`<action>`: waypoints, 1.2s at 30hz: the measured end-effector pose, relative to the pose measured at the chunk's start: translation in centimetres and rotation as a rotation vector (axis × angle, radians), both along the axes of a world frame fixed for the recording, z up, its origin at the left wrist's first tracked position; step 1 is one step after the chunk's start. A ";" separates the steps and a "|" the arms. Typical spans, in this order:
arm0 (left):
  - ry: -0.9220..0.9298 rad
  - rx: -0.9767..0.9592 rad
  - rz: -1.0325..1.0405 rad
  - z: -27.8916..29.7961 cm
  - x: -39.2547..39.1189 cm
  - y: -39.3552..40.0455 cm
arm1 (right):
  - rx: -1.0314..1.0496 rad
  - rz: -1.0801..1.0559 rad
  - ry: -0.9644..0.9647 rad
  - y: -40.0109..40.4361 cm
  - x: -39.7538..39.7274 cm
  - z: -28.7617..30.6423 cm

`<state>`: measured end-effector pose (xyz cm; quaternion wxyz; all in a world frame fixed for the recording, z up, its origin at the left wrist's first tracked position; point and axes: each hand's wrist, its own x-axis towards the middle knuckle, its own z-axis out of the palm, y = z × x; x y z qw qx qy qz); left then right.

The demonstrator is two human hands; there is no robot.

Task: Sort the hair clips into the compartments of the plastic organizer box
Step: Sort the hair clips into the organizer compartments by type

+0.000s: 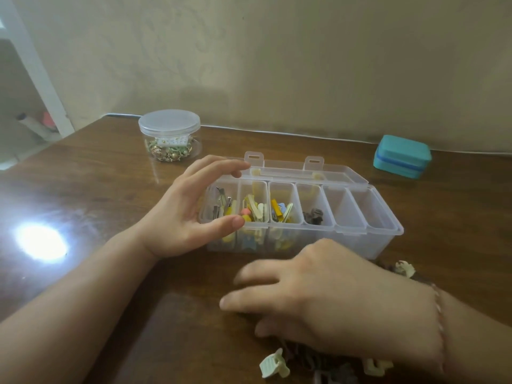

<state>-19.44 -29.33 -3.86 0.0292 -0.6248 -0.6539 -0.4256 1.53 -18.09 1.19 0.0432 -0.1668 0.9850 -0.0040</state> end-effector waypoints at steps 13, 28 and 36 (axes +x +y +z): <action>-0.019 -0.013 0.005 0.0 0.1 -0.1 | -0.390 -0.447 0.641 5.8 -0.6 2.9; -0.015 -0.015 0.001 0.1 0.2 -0.1 | 0.018 -0.153 -0.101 2.4 1.6 3.0; -0.027 -0.022 0.002 0.1 0.1 -0.1 | 0.108 -0.092 -0.019 1.6 0.8 1.6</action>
